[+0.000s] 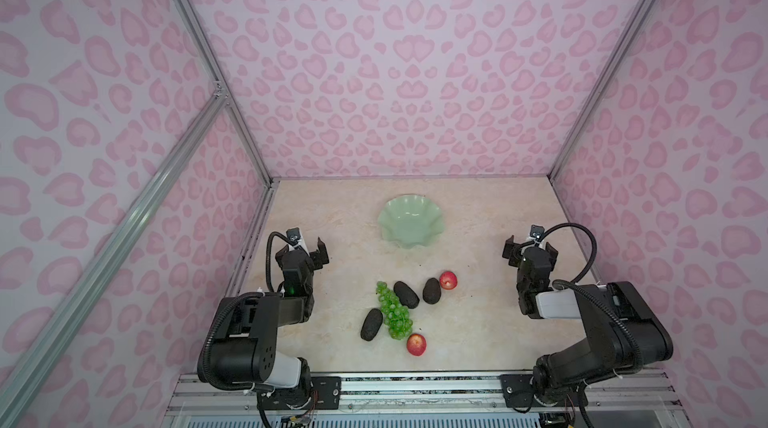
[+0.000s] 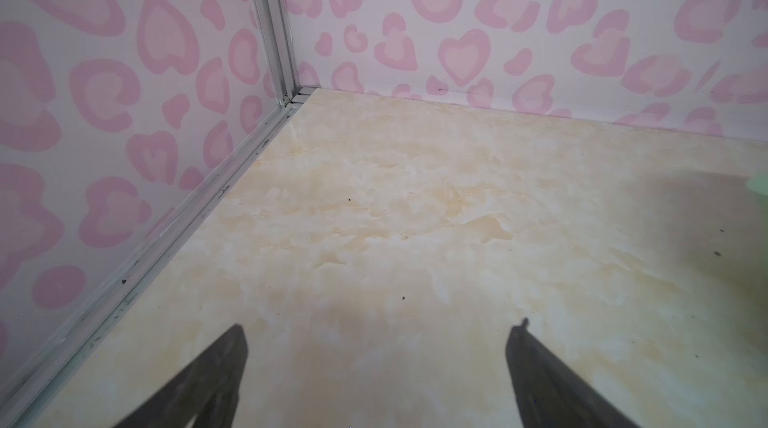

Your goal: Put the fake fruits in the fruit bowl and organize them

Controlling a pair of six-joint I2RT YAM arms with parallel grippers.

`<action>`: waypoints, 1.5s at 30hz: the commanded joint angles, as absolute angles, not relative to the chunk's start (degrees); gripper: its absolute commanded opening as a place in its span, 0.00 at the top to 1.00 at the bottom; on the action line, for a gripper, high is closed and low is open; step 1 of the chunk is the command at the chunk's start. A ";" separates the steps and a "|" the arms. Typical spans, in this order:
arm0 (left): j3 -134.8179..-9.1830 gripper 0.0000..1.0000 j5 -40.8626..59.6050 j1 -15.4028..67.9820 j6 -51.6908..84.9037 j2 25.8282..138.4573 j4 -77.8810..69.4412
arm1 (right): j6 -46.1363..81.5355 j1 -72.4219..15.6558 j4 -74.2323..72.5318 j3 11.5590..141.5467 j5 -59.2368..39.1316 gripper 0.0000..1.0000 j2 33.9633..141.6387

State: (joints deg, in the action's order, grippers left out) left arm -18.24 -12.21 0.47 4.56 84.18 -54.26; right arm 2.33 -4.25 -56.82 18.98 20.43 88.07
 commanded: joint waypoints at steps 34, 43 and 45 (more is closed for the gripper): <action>-18.67 0.00 -12.39 0.35 4.51 83.16 -55.65 | 2.65 -3.48 -57.30 19.17 19.62 0.00 87.22; -29.37 0.00 -12.75 0.57 15.35 52.80 -13.05 | 23.05 -3.32 -2.04 44.63 11.33 0.00 69.72; -30.95 0.01 -12.18 0.61 17.33 47.72 -4.55 | 23.20 -3.20 -0.93 43.86 2.41 0.04 68.38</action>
